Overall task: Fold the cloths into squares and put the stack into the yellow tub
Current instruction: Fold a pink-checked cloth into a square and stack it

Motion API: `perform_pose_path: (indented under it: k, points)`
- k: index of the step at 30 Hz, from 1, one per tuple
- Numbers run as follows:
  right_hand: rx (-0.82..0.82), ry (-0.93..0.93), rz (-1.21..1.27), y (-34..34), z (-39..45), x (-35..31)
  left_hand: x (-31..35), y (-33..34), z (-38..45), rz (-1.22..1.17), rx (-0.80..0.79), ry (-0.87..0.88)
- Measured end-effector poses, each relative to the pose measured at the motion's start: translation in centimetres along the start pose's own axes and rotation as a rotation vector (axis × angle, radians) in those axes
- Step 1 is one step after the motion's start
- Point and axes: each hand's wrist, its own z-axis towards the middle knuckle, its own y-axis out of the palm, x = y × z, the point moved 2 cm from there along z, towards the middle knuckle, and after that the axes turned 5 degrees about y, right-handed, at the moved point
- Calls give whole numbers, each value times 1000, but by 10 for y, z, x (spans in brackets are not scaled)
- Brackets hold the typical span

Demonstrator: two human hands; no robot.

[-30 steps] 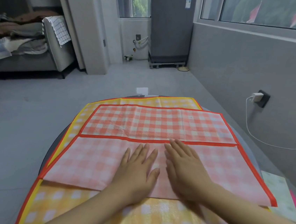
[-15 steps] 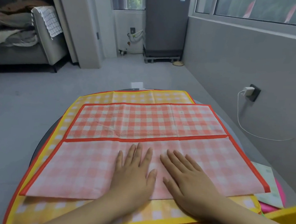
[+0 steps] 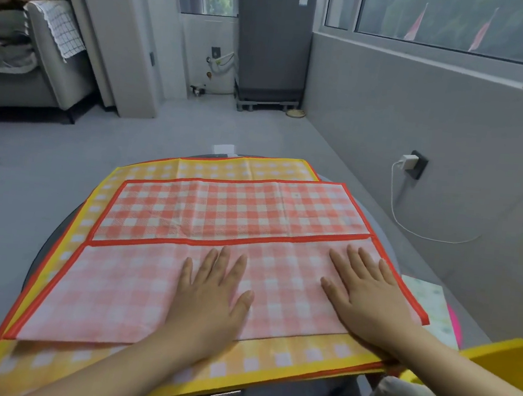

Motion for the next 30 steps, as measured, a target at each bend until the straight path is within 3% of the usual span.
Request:
perform_pose_path:
  k: [3,9,21,27,30]
  points:
    - [21,-55,55,-5,3,-28,0,0,1,-10,-10,-4]
    - [8,-351,147,1,10,-108,-3,-2,5,-68,15,13]
    - [7,-350,55,16,14,-113,-133,-15,-34,-6,43,-171]
    - [-23,-349,21,10,12,-115,-139,-20,-37,-22,7,-157]
    - [41,-362,5,0,17,-116,-133,-28,-29,-115,20,-148]
